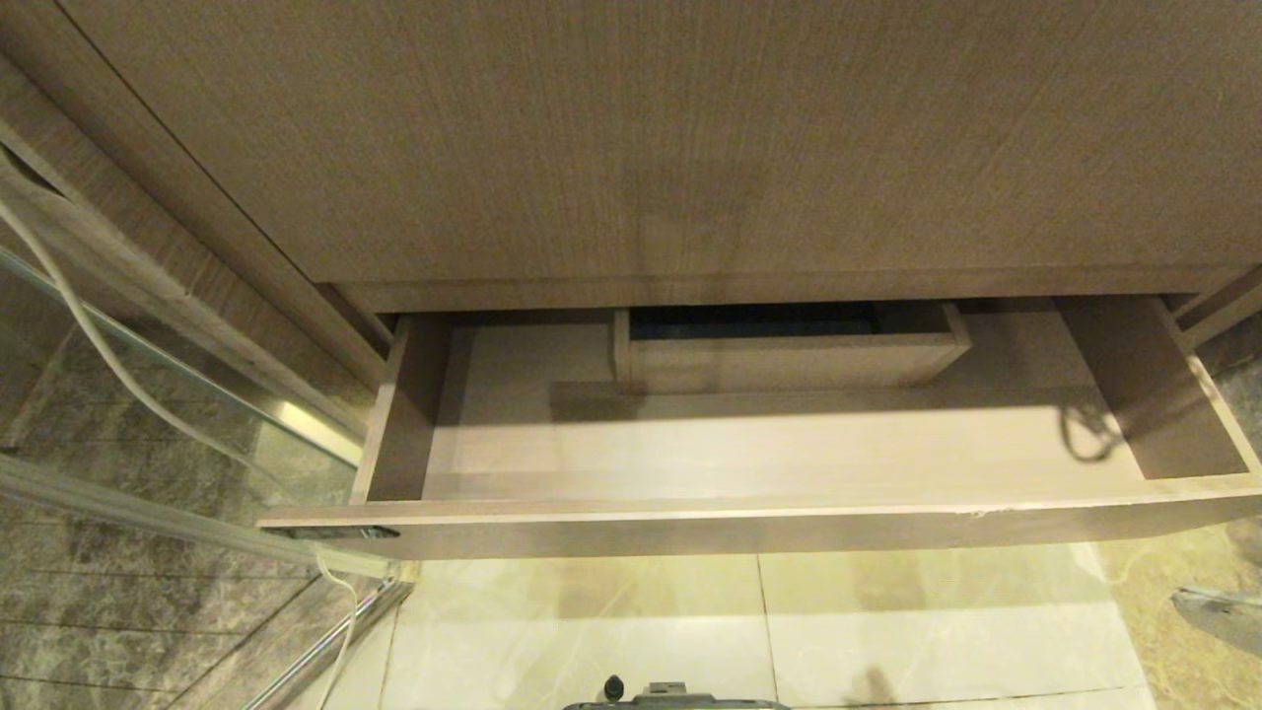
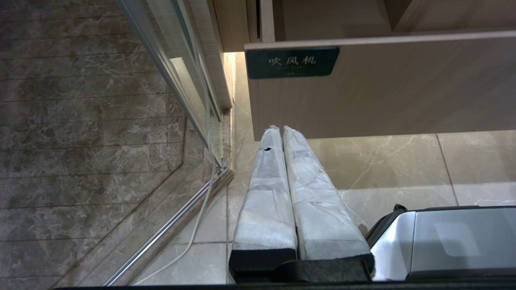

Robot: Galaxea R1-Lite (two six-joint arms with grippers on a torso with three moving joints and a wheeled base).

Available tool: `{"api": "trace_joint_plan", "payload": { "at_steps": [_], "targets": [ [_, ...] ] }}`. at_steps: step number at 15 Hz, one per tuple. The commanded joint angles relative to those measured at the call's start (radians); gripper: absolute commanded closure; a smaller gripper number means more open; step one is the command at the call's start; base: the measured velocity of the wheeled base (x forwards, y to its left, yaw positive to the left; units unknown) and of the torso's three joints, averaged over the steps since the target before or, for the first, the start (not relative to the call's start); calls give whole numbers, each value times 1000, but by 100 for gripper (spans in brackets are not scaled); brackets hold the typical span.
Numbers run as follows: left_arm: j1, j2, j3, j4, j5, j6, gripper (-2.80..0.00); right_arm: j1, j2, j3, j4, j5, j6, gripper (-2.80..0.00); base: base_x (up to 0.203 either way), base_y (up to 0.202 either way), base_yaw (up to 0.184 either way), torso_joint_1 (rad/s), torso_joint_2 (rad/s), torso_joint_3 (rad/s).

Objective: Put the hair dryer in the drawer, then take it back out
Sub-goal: Pull open the drawer

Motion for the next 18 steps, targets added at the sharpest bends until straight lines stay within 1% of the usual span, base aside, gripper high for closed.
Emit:
{"api": "trace_joint_plan", "payload": {
  "at_steps": [1, 2, 5, 8, 11, 15, 18],
  "targets": [
    [0, 0, 0, 0, 0, 0, 0, 2, -183, 61, -2, -3, 88, 0, 0, 0, 0, 0, 0, 0],
    [0, 0, 0, 0, 0, 0, 0, 0, -251, 96, -5, -15, 115, 0, 0, 0, 0, 0, 0, 0],
    [0, 0, 0, 0, 0, 0, 0, 2, -474, 236, -19, -120, 184, 0, 0, 0, 0, 0, 0, 0],
    [0, 0, 0, 0, 0, 0, 0, 18, -677, 367, -35, -159, 221, 0, 0, 0, 0, 0, 0, 0],
    [0, 0, 0, 0, 0, -1, 0, 23, -844, 415, -58, -190, 246, 0, 0, 0, 0, 0, 0, 0],
    [0, -1, 0, 0, 0, 0, 0, 24, -855, 510, -224, -235, 336, 0, 0, 0, 0, 0, 0, 0],
    [0, 0, 1, 0, 0, 0, 0, 25, -855, 501, -211, -238, 324, 0, 0, 0, 0, 0, 0, 0]
  ]
}}
